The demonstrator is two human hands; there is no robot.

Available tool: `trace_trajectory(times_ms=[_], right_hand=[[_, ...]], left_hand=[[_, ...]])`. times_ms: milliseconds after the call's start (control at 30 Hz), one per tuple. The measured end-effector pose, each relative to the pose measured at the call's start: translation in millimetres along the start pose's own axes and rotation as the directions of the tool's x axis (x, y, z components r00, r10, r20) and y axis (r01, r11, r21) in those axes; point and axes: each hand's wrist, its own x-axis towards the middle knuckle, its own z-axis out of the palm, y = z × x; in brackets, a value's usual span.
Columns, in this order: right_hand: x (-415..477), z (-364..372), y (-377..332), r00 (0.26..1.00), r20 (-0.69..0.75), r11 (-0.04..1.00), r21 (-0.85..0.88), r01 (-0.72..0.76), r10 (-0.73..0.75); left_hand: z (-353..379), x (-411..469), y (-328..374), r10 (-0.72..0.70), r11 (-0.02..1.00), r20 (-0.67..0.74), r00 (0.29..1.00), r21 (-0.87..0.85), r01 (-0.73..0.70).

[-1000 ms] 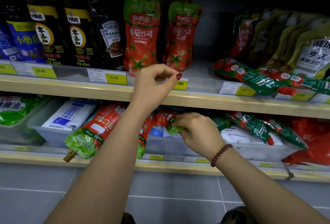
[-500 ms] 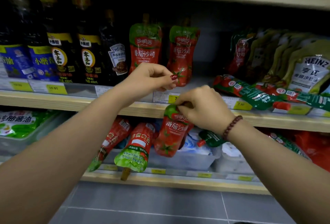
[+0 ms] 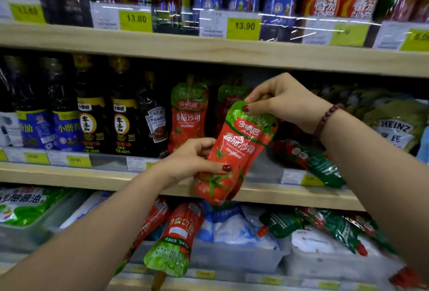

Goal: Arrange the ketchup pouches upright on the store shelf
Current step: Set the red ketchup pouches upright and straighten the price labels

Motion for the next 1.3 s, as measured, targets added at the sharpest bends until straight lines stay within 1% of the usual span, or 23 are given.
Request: trace_trajectory(times_ms=[100,200,267,300,367,433,467,533,600,700,767,800,867,933,1000,1067,1133,1200,1300], right_hand=[[8,-1,5,0.999,-0.033,0.999,0.014,-0.033,0.034],[9,-1,17,0.988,-0.13,0.987,0.149,-0.063,0.083],[3,3,29,0.979,-0.144,0.962,0.251,-0.108,0.148],[-1,8,35,0.973,-0.119,0.935,0.321,-0.149,0.196],[-11,21,47,0.959,-0.022,0.852,0.465,-0.24,0.282],[-20,36,56,0.949,0.077,0.774,0.56,-0.294,0.305],[-23,42,59,0.949,0.106,0.758,0.578,-0.302,0.297],[-25,51,65,0.954,0.099,0.791,0.538,-0.291,0.284],[-24,56,70,0.957,0.051,0.837,0.473,-0.276,0.286],[-17,57,77,0.959,0.037,0.864,0.426,-0.268,0.28],[-14,56,80,0.961,0.033,0.877,0.403,-0.263,0.273],[-12,56,82,0.963,0.024,0.883,0.392,-0.257,0.27],[-8,54,85,0.964,-0.013,0.899,0.364,-0.242,0.264],[-3,49,89,0.964,-0.054,0.921,0.315,-0.23,0.259],[2,45,93,0.965,-0.075,0.943,0.241,-0.228,0.253],[5,45,98,0.965,-0.062,0.955,0.176,-0.24,0.254],[8,48,103,0.964,-0.04,0.961,0.103,-0.258,0.263],[10,55,108,0.961,-0.021,0.96,0.054,-0.275,0.276],[10,64,115,0.954,0.008,0.953,0.033,-0.301,0.301]], left_hand=[[-4,8,6,0.004,1.0,-0.054,0.999,-0.011,-0.005],[-6,15,11,-0.025,0.996,-0.085,0.996,-0.088,0.017],[-6,20,14,-0.04,0.982,-0.114,0.993,-0.188,0.017],[-5,23,16,-0.05,0.975,-0.13,0.99,-0.222,0.02],[-3,29,20,-0.063,0.971,-0.166,0.984,-0.24,0.022],[1,36,22,-0.061,0.964,-0.214,0.975,-0.265,0.002],[3,39,22,-0.062,0.956,-0.239,0.969,-0.292,-0.011],[7,45,23,-0.064,0.947,-0.268,0.961,-0.319,-0.026],[8,50,23,-0.067,0.955,-0.272,0.96,-0.295,-0.017],[9,55,22,-0.065,0.967,-0.276,0.959,-0.254,-0.008],[9,57,20,-0.055,0.978,-0.28,0.958,-0.21,-0.005],[8,58,18,-0.045,0.987,-0.292,0.955,-0.161,-0.003],[0,56,13,-0.016,1.0,-0.343,0.939,-0.008,0.015],[-14,51,5,0.008,0.987,-0.387,0.922,0.151,0.054],[-25,42,-5,0.023,0.95,-0.37,0.929,0.297,0.095],[-29,36,-14,0.018,0.908,-0.303,0.953,0.405,0.111],[-25,33,-20,0.007,0.861,-0.246,0.969,0.495,0.119],[-22,32,-25,0.005,0.814,-0.238,0.971,0.566,0.134],[-22,32,-29,0.001,0.802,-0.256,0.967,0.578,0.153]])
